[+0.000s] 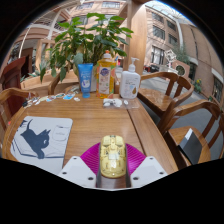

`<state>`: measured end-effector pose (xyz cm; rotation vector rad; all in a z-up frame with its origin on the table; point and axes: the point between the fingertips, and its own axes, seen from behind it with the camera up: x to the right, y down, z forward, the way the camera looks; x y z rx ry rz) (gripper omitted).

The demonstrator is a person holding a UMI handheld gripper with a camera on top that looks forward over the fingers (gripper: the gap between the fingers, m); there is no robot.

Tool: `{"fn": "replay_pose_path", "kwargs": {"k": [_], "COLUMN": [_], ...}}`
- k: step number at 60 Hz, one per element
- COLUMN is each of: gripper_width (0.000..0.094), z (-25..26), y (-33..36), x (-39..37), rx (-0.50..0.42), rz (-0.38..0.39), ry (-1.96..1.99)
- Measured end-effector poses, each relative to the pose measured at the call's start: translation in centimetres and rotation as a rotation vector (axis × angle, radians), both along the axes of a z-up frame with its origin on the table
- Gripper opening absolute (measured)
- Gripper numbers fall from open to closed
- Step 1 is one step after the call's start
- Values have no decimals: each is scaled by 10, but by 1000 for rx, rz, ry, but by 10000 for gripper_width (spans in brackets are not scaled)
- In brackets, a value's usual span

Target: Arrange mouse

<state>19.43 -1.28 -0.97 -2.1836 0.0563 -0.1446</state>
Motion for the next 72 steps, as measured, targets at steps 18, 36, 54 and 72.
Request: {"fn": "replay_pose_path", "kwargs": {"k": [18,36,54,72], "gripper_width": [330,328,367,827], "z": [130,254,37,24], "y": [10,22,21,2], "x": [-1,-126,-228,-236], "rx": [220,428,24,-12], "rz": [-64,83,184,180], "ry": [-4,81,129,118]}}
